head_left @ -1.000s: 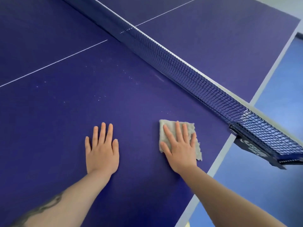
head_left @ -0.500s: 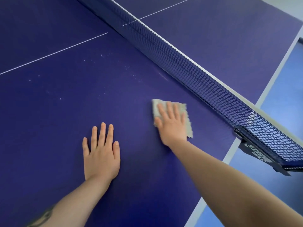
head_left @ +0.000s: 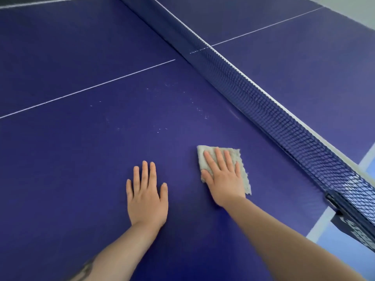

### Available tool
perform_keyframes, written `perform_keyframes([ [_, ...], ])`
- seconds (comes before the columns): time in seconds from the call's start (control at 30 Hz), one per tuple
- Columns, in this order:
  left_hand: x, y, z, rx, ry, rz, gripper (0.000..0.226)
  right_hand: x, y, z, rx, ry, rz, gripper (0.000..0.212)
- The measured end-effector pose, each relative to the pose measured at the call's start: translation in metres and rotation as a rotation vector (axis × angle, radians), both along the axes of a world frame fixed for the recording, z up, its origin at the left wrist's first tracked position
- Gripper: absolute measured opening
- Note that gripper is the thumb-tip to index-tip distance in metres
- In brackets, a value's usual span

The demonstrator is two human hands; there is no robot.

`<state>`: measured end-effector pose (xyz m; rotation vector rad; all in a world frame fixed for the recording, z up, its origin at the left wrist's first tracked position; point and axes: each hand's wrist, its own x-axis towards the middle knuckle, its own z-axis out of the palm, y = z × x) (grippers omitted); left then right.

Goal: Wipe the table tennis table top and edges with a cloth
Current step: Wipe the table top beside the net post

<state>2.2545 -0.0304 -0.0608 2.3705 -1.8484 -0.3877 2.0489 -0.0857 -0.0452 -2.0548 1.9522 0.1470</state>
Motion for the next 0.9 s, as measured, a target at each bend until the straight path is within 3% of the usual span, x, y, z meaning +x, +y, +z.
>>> perform_keyframes([
  [0.1,0.036,-0.016,0.005,0.036,-0.038,0.114,0.061,0.001,0.021,-0.004,-0.042,0.009,-0.078,0.060],
  [0.23,0.074,-0.034,0.005,0.032,-0.067,0.223,0.058,0.058,0.062,-0.011,-0.139,-0.053,0.222,0.055],
  [0.4,0.075,-0.039,0.004,0.027,-0.042,0.353,0.060,0.107,-0.022,-0.009,-0.133,-0.038,0.543,0.059],
  [0.5,0.076,-0.038,0.002,0.032,-0.048,0.381,0.061,0.101,-0.074,-0.003,-0.038,-0.007,0.373,0.057],
  [0.6,0.076,-0.039,0.002,0.019,-0.046,0.377,0.061,0.089,-0.070,-0.004,-0.059,-0.016,0.220,0.059],
  [0.73,0.075,-0.039,0.002,0.005,-0.042,0.379,0.061,0.115,-0.030,-0.013,-0.108,-0.051,0.409,0.058],
  [0.83,0.078,-0.039,0.001,0.013,-0.063,0.376,0.065,0.145,-0.061,-0.010,-0.140,-0.006,0.623,0.059],
  [0.9,0.077,-0.039,-0.001,0.028,-0.077,0.376,0.062,0.149,-0.099,-0.008,-0.091,0.000,0.618,0.061],
])
